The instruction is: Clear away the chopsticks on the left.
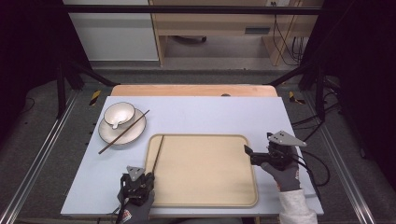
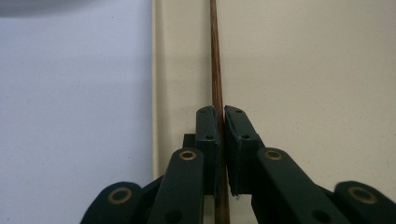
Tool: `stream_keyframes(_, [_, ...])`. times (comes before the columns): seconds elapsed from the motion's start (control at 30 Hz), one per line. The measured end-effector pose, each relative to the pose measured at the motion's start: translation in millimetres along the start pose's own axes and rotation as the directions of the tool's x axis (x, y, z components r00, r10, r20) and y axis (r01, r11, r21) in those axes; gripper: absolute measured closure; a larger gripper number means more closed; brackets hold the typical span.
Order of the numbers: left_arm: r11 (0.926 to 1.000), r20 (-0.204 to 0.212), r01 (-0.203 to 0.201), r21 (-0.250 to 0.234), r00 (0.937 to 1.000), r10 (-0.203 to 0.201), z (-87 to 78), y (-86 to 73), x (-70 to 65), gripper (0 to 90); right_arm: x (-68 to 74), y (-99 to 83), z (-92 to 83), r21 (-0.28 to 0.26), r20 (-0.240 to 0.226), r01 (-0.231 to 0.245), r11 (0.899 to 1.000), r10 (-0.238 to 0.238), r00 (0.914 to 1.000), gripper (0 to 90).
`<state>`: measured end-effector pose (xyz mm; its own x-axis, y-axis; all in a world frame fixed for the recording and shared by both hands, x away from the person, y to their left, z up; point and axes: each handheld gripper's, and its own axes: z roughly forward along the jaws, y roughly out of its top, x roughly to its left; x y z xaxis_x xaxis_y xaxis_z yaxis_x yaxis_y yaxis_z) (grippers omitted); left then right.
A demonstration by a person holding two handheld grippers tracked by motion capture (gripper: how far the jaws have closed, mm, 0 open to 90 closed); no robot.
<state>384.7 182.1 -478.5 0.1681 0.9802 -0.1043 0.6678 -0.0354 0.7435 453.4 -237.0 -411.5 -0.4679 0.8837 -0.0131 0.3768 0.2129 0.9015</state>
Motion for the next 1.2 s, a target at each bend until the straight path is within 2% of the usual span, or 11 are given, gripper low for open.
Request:
stream_keyframes(0.27, [0.9998, 0.006, -0.018, 0.007, 0.9998, 0.018, 0.1, 2.8, 0.0, 82.6, -0.2, 0.4, -1.0, -0.003, 0.001, -0.005, 1.000, 0.005, 1.0000, 3.0])
stream_keyframes(0.4, [0.9998, 0.013, -0.021, -0.006, 0.9997, 0.021, -3.1, 6.4, 1.4, 79.5, -0.1, 0.4, -0.9, -0.003, 0.000, -0.005, 1.000, 0.005, 1.0000, 3.0])
stream_keyframes(0.47, [0.9991, 0.036, -0.023, -0.036, 0.9991, 0.024, -6.6, 13.7, 3.8, 78.3, -0.5, 0.4, -1.1, -0.003, 0.002, -0.004, 1.000, 0.004, 1.0000, 2.9])
stream_keyframes(0.6, [0.9967, 0.054, -0.036, -0.072, 0.9977, 0.040, -12.9, 27.7, 9.7, 74.7, -0.6, 0.7, -1.7, -0.007, 0.002, -0.007, 1.000, 0.007, 1.0000, 2.9])
stream_keyframes(0.73, [0.9908, 0.095, -0.046, -0.127, 0.9938, 0.059, -19.1, 46.2, 15.9, 69.9, -1.4, 0.9, -2.4, -0.009, 0.003, -0.004, 1.000, 0.004, 1.0000, 2.9])
stream_keyframes(0.83, [0.9850, 0.152, -0.053, -0.164, 0.9853, 0.078, -23.0, 63.8, 22.4, 65.5, -1.2, 1.0, -2.8, -0.010, 0.001, -0.010, 1.000, 0.010, 0.9999, 2.8])
stream_keyframes(0.9, [0.9798, 0.155, -0.081, -0.183, 0.9817, 0.111, -26.1, 74.0, 26.2, 64.1, -1.6, 1.1, -3.2, -0.011, 0.003, -0.007, 1.000, 0.007, 1.0000, 2.8])
stream_keyframes(1.07, [0.9662, 0.239, -0.114, -0.231, 0.9559, 0.170, -29.5, 97.0, 40.5, 57.3, -2.0, 1.2, -3.8, -0.013, 0.003, -0.007, 1.000, 0.007, 1.0000, 2.8])
stream_keyframes(1.2, [0.9660, 0.271, -0.142, -0.216, 0.9416, 0.199, -28.5, 112.0, 53.4, 49.0, -1.9, 1.0, -3.5, -0.012, 0.002, -0.003, 1.000, 0.003, 1.0000, 2.7])
